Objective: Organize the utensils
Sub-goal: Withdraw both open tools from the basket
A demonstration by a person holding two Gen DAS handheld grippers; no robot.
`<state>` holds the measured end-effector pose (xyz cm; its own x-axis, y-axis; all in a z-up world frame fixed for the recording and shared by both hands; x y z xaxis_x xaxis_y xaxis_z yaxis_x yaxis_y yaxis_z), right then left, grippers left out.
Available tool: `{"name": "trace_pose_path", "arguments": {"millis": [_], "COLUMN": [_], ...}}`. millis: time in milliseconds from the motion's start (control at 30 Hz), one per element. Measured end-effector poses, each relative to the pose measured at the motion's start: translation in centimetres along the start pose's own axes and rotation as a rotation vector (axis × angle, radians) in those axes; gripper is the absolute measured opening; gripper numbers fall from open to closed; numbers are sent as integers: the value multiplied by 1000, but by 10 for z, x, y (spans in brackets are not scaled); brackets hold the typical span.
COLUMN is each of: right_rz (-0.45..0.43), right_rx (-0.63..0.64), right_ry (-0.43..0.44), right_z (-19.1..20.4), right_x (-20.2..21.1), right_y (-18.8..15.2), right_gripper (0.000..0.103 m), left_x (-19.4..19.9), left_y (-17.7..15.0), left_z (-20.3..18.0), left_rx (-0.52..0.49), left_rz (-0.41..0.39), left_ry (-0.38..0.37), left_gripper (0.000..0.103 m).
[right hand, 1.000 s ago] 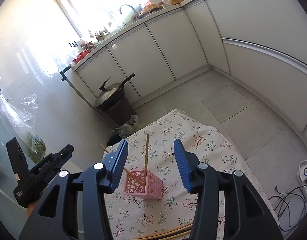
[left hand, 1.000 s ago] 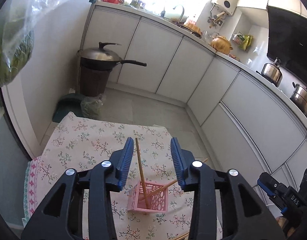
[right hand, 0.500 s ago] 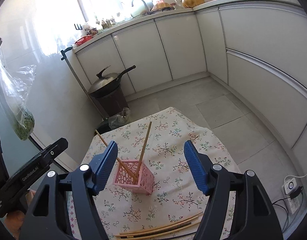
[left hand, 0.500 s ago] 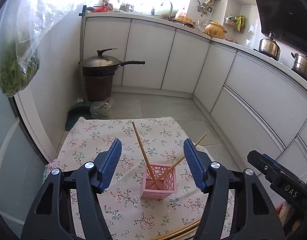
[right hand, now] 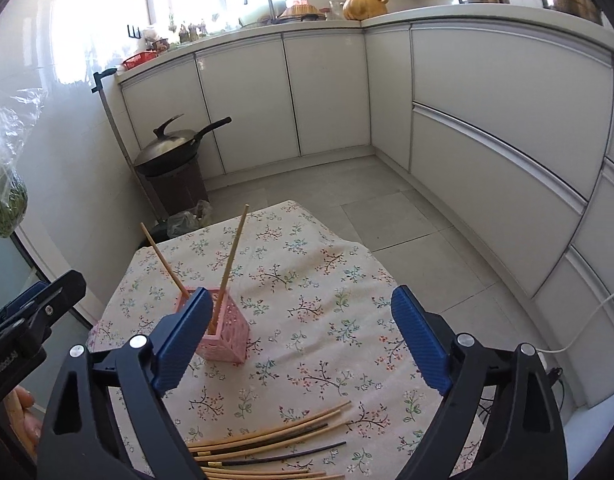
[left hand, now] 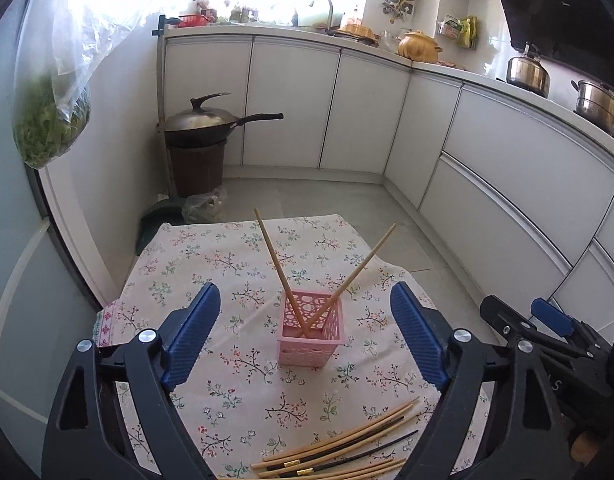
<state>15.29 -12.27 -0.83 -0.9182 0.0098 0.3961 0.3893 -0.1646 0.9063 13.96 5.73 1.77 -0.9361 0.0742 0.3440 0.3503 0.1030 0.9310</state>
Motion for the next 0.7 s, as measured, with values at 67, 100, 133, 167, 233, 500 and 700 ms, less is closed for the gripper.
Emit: {"name": "trace_pose_path", "arguments": {"millis": [67,100,133,167,233,500,700], "right_rz": [9,13,16,19,29,126,252], "right_rx": [-7,-9,-9,-6,6,-59,-150], "right_ry": [-9,-12,-16,-21,-34,-64,-86], "right_z": [-6,-7,-10,-12,-17,-52,-81], "right_x": [1,2,2,3,5,14,20], "right_y": [-4,-6,-8,-10,-16,-50,-88], "right_gripper": [93,95,96,96,96,96,96], "left_x": [4,5,6,5,4,-12,-32], "left_y": [-5,-7,-10,-13,-20,-48,-90], "left_z": [-2,-3,-3,-4,-4,-12,-36], "left_rx": [-6,-8,-14,-21,-36,-89,-220], "left_rz": [2,4,13,23,43,139,294], "left_ry": [-1,-2,-3,-3,1,-13,-67], "left_gripper": [91,92,93,93,95,96,96]}}
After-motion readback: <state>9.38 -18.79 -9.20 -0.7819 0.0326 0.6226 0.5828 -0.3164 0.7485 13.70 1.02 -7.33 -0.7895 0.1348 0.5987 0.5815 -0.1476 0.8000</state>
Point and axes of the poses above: each gripper's, at about its wrist camera, not at the fingertips, and x roughly against the way its jaws point, z to its left, y to its top, the point moved 5 cm from there along -x, roughly the way its jaws point, and after that the axes turned 15 degrees about -z, right-handed, at the moved point
